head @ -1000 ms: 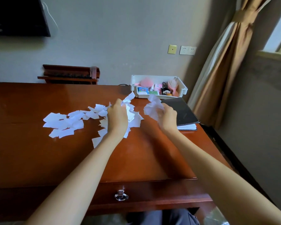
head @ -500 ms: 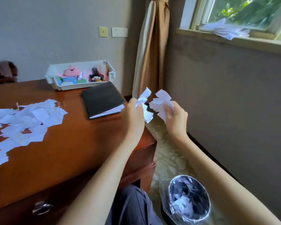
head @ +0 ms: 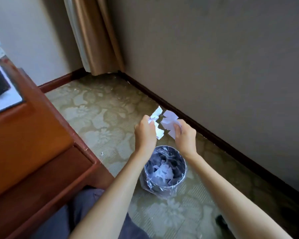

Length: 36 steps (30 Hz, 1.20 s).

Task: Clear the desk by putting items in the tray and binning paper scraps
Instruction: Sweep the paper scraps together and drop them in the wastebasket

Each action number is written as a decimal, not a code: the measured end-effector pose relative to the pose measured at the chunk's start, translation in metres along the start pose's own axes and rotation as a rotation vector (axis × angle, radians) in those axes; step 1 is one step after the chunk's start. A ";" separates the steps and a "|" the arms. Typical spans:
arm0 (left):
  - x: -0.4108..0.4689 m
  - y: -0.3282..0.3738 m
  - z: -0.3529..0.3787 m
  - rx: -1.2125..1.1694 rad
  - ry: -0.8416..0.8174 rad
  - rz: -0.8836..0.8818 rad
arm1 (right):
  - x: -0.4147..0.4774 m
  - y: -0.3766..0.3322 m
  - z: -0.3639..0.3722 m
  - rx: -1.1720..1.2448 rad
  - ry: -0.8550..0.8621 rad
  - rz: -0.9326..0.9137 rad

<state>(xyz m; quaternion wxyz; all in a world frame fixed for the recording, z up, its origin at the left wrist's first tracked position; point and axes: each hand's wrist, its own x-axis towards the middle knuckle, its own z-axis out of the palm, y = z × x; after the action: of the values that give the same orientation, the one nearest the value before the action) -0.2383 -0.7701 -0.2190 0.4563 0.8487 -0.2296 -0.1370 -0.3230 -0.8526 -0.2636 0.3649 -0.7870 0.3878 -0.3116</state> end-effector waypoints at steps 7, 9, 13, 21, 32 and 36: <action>0.034 -0.054 0.077 0.176 -0.200 -0.175 | 0.002 0.097 0.036 -0.128 -0.240 0.296; 0.043 -0.071 0.097 0.219 -0.268 -0.218 | 0.003 0.125 0.051 -0.210 -0.330 0.376; 0.058 -0.107 0.130 0.309 -0.368 -0.312 | 0.001 0.170 0.077 -0.364 -0.552 0.486; 0.070 -0.176 0.185 0.369 -0.611 -0.470 | 0.001 0.217 0.112 -0.428 -0.773 0.647; 0.060 -0.210 0.185 0.484 -0.860 -0.459 | -0.003 0.233 0.128 -0.437 -0.816 0.724; 0.054 -0.210 0.179 0.568 -0.910 -0.413 | -0.007 0.228 0.125 -0.492 -0.871 0.679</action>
<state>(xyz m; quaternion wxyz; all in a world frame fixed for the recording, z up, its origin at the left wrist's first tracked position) -0.2148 -0.8246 -0.4940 0.0294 0.8209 -0.2599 -0.5077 -0.3173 -0.9038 -0.5185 0.3764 -0.7357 0.4930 0.2720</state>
